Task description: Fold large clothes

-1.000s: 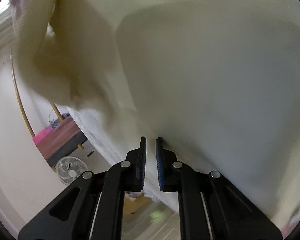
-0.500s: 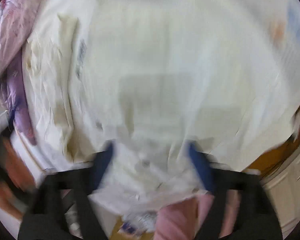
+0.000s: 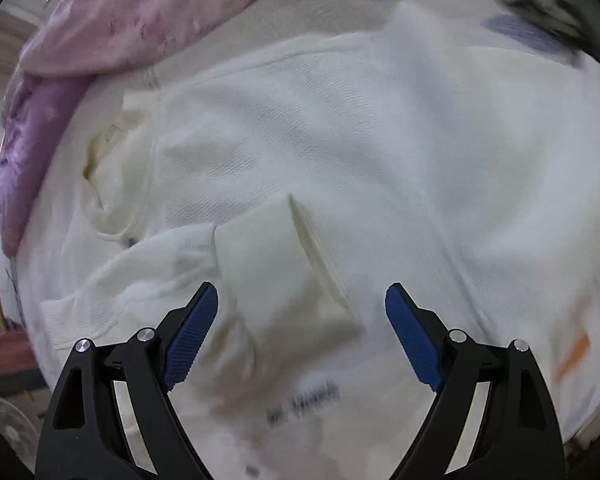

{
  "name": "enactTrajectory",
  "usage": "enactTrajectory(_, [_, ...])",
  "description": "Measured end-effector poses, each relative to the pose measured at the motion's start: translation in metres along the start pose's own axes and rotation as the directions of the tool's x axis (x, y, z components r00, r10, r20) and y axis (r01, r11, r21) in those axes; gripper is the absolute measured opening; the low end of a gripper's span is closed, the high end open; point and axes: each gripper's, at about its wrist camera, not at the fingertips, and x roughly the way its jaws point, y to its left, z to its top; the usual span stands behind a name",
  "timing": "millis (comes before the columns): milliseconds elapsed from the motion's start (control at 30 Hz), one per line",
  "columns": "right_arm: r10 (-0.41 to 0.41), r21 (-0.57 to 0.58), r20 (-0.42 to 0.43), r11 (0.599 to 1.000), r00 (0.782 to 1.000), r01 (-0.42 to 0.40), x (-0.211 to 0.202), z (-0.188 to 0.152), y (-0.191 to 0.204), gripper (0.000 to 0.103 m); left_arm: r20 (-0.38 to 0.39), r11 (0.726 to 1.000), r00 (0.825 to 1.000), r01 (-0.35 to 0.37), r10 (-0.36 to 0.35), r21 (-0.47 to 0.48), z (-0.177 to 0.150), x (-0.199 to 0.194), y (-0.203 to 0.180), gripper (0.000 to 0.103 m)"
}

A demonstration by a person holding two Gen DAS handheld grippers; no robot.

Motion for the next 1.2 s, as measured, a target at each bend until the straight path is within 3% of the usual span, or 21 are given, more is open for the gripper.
enactTrajectory(67, [-0.054,0.009,-0.054,0.998,0.997,0.055,0.027,0.004,0.004,0.076,-0.036,0.998,0.999,-0.005,0.003,-0.056,-0.001,0.016,0.021,0.081])
enactTrajectory(133, [-0.070,-0.077,0.004,0.995,0.998,0.070,0.019,-0.001,0.016,0.017,-0.080,0.997,0.997,-0.028,0.022,-0.072,-0.004,0.031,0.031,0.081])
enactTrajectory(200, [-0.138,-0.118,0.034,0.983,0.990,0.141,0.005,-0.007,0.018,0.007,-0.099,0.996,0.994,-0.057,0.050,-0.068,-0.007,0.038,0.035,0.081])
enactTrajectory(267, [-0.107,-0.055,0.037,0.993,0.994,0.109,-0.007,-0.009,0.002,0.006,-0.114,0.997,0.993,-0.031,0.023,-0.068,-0.011,0.041,0.037,0.081])
enactTrajectory(333, [-0.167,0.001,0.038,0.986,0.985,0.167,-0.009,-0.008,-0.019,0.006,-0.133,0.998,0.991,-0.011,0.004,-0.057,-0.013,0.049,0.032,0.081])
enactTrajectory(433, [-0.160,0.040,0.032,0.986,0.987,0.159,0.004,-0.003,-0.036,0.006,-0.145,0.999,0.989,-0.035,0.033,-0.010,-0.017,0.066,0.024,0.077])
enactTrajectory(467, [-0.160,0.049,0.032,0.986,0.987,0.159,0.007,-0.002,-0.038,0.006,-0.159,0.999,0.986,-0.043,0.045,0.016,-0.019,0.075,0.020,0.054])
enactTrajectory(500, [-0.165,0.055,0.036,0.985,0.986,0.163,0.009,0.000,-0.038,0.006,-0.171,0.999,0.984,-0.037,0.043,0.033,-0.022,0.082,0.016,0.038])
enactTrajectory(533, [-0.170,0.054,0.043,0.984,0.985,0.167,0.010,0.003,-0.036,0.006,-0.184,0.999,0.983,-0.018,0.026,0.044,-0.024,0.090,0.013,0.011])
enactTrajectory(600, [-0.187,0.037,0.054,0.982,0.981,0.185,0.010,0.007,-0.030,0.006,-0.167,0.996,0.984,-0.050,0.062,0.072,-0.025,0.091,0.009,0.004])
enactTrajectory(633, [-0.197,0.037,0.056,0.980,0.979,0.195,0.009,0.009,-0.029,0.006,-0.129,0.980,0.977,-0.156,0.172,0.127,-0.025,0.085,0.006,0.000])
enactTrajectory(667, [-0.205,0.047,0.065,0.978,0.977,0.203,0.006,0.011,-0.030,0.006,-0.083,0.947,0.952,-0.278,0.294,0.163,-0.027,0.080,0.009,0.000])
enactTrajectory(700, [-0.199,0.051,0.079,0.979,0.977,0.195,0.001,0.012,-0.031,0.006,-0.075,0.937,0.944,-0.306,0.322,0.169,-0.028,0.079,0.013,0.000])
enactTrajectory(767, [-0.256,0.040,0.107,0.967,0.961,0.253,-0.010,0.003,-0.036,0.001,-0.202,0.979,0.959,-0.192,0.201,0.066,-0.033,0.082,0.046,0.000])
enactTrajectory(833, [-0.348,0.005,0.092,0.937,0.933,0.349,-0.002,0.005,-0.040,0.001,-0.239,0.983,0.954,-0.182,0.180,0.015,-0.035,0.080,0.066,0.000])
enactTrajectory(867, [-0.315,0.013,0.065,0.949,0.947,0.315,0.001,0.007,-0.046,0.001,-0.237,0.980,0.951,-0.196,0.198,0.032,-0.033,0.077,0.068,0.000])
enactTrajectory(933, [-0.220,0.036,0.066,0.975,0.973,0.218,-0.004,0.009,-0.048,0.002,-0.194,0.982,0.963,-0.180,0.188,0.058,-0.019,0.067,0.064,0.004])
enactTrajectory(1000, [-0.180,-0.002,0.094,0.983,0.979,0.181,-0.015,0.012,-0.037,0.003,-0.154,0.996,0.984,-0.079,0.086,0.051,0.004,0.058,0.051,0.033])
enactTrajectory(1033, [-0.187,-0.030,0.103,0.981,0.977,0.191,-0.017,0.015,-0.029,0.010,-0.110,0.999,0.994,-0.023,0.028,0.048,0.020,0.052,0.039,0.049])
enactTrajectory(1100, [-0.125,-0.045,0.104,0.990,0.987,0.131,-0.018,0.020,-0.020,0.026,-0.032,0.996,0.998,0.065,-0.063,0.060,0.048,0.044,0.017,0.050])
enactTrajectory(1200, [-0.062,-0.033,0.127,0.997,0.990,0.067,-0.024,0.028,-0.007,0.028,0.010,0.990,0.995,0.094,-0.095,0.103,0.079,0.050,-0.017,0.050])
